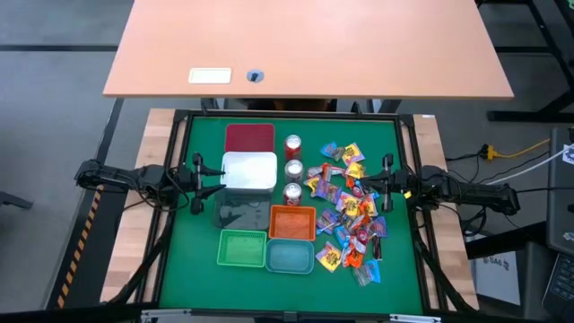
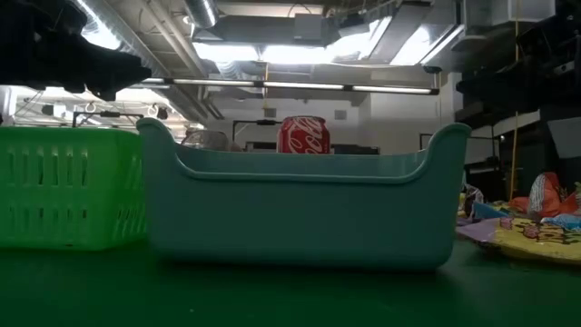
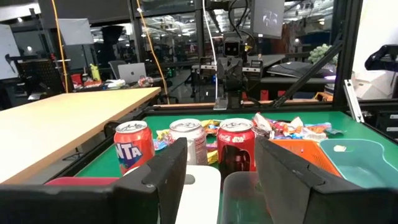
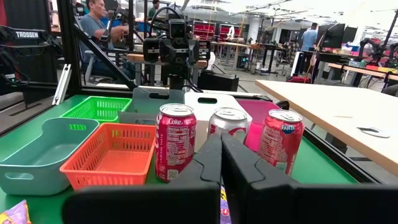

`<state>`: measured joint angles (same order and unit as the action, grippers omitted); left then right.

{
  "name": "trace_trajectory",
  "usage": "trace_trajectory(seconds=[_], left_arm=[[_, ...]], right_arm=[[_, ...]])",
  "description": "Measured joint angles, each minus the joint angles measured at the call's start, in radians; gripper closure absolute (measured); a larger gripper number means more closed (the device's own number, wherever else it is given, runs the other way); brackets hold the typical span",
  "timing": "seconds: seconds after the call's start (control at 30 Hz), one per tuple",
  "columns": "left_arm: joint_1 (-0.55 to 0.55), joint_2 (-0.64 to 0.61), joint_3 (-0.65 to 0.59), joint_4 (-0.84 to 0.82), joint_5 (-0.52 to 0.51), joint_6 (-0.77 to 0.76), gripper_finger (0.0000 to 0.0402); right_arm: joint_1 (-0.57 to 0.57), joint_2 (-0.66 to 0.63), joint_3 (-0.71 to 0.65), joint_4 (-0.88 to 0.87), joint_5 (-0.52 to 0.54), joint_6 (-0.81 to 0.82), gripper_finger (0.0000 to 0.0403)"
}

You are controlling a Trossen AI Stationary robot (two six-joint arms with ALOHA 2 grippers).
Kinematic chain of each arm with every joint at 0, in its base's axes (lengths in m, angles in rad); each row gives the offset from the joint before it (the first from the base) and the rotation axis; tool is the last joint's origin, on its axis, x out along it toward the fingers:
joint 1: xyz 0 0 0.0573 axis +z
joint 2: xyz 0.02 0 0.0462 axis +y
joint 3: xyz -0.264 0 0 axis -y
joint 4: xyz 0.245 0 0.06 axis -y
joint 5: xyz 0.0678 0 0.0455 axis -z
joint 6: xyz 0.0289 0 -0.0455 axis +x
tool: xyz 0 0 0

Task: Sort candy
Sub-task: Put the yellow candy into the red bin

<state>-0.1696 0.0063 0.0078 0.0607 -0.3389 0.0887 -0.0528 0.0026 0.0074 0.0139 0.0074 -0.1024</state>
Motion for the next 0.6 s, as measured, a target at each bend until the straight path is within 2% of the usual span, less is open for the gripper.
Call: trace_trajectory(seconds=[0.27, 0.47, 0.6], left_arm=[[0.0, 0.0, 0.0, 0.0, 0.0, 0.0, 0.0224], [0.0, 0.0, 0.0, 0.0, 0.0, 0.003, 0.0224], [0.0, 0.0, 0.0, 0.0, 0.0, 0.002, 0.0224]], right_arm=[[0.0, 0.0, -0.001, 0.037, 0.003, 0.017, 0.04], [0.0, 0.0, -0.001, 0.041, 0.004, 0.157, 0.04], [0.0, 0.0, -0.001, 0.076, 0.06, 0.268, 0.0396]])
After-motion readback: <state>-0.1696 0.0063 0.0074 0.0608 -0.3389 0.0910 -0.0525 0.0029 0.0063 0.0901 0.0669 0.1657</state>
